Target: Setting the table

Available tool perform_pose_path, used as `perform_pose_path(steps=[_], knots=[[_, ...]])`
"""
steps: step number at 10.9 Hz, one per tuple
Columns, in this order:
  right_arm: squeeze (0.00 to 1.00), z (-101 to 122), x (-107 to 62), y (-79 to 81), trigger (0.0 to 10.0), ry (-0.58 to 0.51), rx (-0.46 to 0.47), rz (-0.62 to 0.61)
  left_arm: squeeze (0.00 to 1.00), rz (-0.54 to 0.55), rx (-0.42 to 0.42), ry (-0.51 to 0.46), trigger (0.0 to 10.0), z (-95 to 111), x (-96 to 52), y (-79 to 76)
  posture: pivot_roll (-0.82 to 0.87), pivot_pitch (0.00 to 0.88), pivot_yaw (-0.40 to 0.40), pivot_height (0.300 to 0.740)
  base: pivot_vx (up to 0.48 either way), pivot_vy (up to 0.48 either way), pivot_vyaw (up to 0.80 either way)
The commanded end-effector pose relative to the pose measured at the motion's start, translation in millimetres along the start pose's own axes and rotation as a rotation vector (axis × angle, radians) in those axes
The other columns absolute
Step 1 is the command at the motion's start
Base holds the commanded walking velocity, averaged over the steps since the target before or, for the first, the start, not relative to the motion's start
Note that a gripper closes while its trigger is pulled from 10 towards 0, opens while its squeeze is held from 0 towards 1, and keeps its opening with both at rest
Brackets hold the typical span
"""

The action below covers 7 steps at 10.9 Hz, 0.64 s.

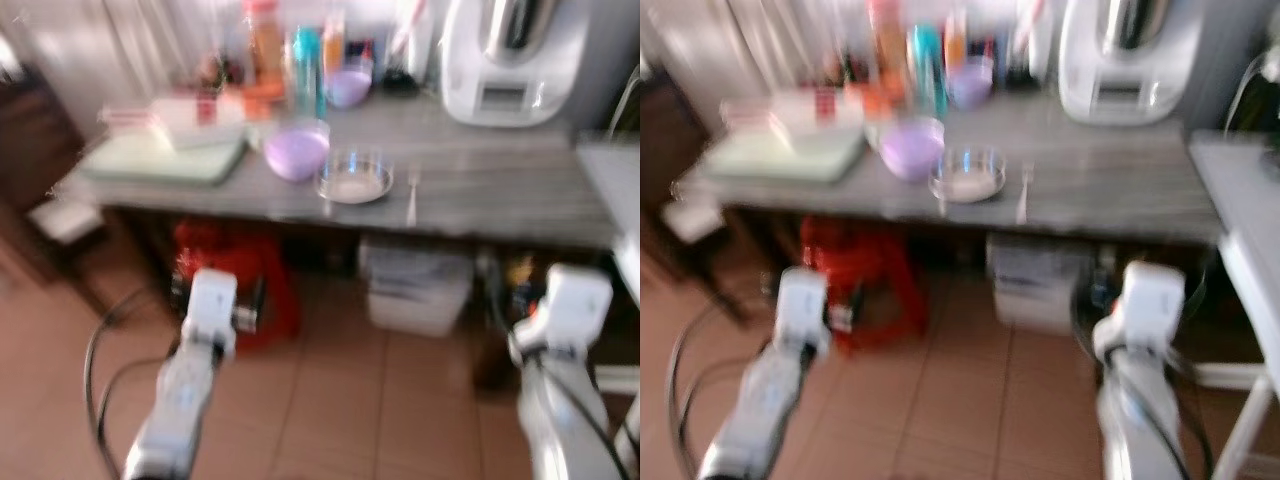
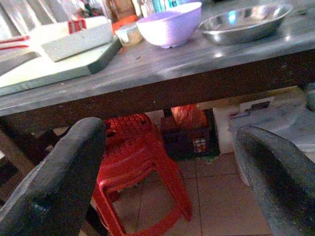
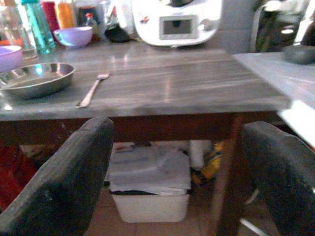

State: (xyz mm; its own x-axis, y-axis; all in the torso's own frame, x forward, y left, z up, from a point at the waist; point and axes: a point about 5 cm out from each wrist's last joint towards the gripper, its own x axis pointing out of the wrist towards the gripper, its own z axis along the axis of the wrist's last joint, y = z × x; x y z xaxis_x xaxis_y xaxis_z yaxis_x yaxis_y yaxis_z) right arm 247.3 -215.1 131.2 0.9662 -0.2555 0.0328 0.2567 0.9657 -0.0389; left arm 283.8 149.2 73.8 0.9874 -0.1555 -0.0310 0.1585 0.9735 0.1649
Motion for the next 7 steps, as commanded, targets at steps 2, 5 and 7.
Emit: perform_pose_path(steps=[2,5,7], knots=[[0.00,3.0,0.3,1.8,10.0,-0.010,0.006,0.001,0.00,0.010,0.019,-0.017,10.0,4.9,2.0,5.1,-0.01,0.000,0.083,0.740,-0.352,0.000,0.00],[0.00,3.0,0.3,1.8,10.0,-0.010,0.006,0.001,0.00,0.010,0.019,-0.017,10.0,4.9,2.0,5.1,-0.01,0.000,0.083,0.740,-0.352,0.000,0.00],[0.00,0.6,-1.0,4.4,10.0,0.001,0.030,0.024,0.00,-0.036,-0.008,-0.038,10.0,8.7,3.8,1.7,-0.02,0.000,0.089,0.740,-0.176,-0.184,0.00]])
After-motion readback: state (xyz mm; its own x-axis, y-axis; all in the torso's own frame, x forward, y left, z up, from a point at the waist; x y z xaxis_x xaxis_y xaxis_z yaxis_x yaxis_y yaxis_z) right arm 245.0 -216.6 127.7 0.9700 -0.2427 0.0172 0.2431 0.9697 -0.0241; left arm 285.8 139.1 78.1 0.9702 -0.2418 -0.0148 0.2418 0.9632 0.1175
